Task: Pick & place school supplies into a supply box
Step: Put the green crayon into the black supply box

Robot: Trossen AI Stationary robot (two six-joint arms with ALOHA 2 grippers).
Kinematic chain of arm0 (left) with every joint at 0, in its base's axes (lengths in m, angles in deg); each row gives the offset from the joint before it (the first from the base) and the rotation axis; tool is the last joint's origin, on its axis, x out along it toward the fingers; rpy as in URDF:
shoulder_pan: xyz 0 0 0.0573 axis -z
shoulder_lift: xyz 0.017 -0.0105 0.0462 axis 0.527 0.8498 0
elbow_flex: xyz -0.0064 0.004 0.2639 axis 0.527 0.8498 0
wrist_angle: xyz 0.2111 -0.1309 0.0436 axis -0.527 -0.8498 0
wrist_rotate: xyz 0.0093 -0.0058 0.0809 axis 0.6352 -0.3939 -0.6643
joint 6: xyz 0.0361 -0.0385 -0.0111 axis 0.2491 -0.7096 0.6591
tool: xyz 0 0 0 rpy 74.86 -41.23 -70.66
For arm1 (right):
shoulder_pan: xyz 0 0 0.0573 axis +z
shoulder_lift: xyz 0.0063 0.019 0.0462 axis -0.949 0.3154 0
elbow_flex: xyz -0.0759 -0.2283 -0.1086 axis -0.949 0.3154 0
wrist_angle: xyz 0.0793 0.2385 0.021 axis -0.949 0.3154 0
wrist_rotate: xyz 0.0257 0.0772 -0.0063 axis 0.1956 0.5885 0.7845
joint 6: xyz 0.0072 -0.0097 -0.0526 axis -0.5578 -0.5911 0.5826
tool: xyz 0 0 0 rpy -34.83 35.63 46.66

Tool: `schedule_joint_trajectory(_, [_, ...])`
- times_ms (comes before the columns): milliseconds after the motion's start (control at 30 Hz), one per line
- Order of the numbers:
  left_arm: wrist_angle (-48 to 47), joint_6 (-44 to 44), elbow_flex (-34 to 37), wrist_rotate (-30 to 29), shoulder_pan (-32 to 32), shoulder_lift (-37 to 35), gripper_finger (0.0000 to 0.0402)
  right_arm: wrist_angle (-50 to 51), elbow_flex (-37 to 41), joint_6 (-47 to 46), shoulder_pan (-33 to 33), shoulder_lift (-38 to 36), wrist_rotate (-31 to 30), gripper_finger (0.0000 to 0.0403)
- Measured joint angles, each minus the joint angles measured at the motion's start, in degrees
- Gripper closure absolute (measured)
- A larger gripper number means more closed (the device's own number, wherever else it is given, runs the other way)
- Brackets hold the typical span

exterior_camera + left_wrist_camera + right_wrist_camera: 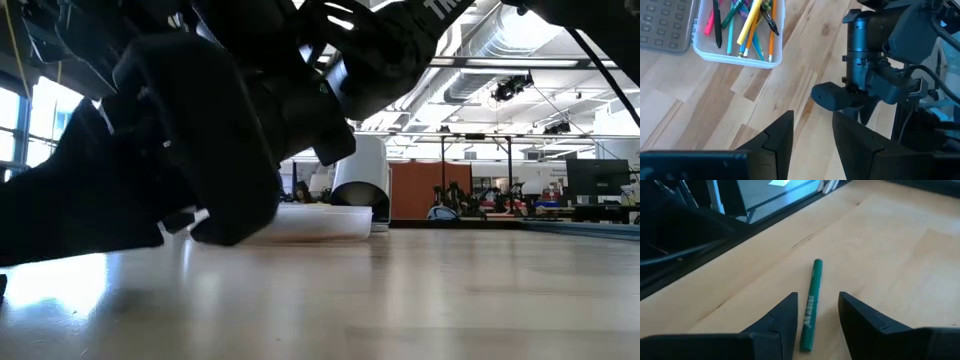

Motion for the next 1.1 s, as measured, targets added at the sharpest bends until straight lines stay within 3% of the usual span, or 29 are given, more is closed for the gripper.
schedule_joint_trajectory(200, [0.0,0.0,0.0,0.1,0.0,0.0,0.0229,1.1,0.0,0.3,0.0,0.3,0.5,0.0277])
schedule_joint_trajectory(367, [0.0,-0.2,0.0,0.1,0.0,0.0,0.0229,1.5,-0.1,5.9,0.3,1.3,-0.6,0.028])
schedule_joint_trajectory(500, [0.0,-0.2,0.0,0.7,0.0,0.0,0.0229,2.6,-0.1,6.8,0.4,1.4,-3.4,0.0313])
schedule_joint_trajectory(667, [0.0,-0.2,0.0,0.9,0.0,0.0,0.0229,2.8,-0.2,3.3,0.0,1.6,-3.2,0.0385])
schedule_joint_trajectory(867, [0.0,-0.1,0.0,0.8,0.0,0.0,0.0229,3.5,-1.5,3.3,0.0,0.9,-3.7,0.0382])
schedule_joint_trajectory(1100, [0.0,0.0,0.0,0.7,0.0,0.0,0.0229,13.2,-2.0,13.7,-2.8,-7.2,-14.2,0.0392])
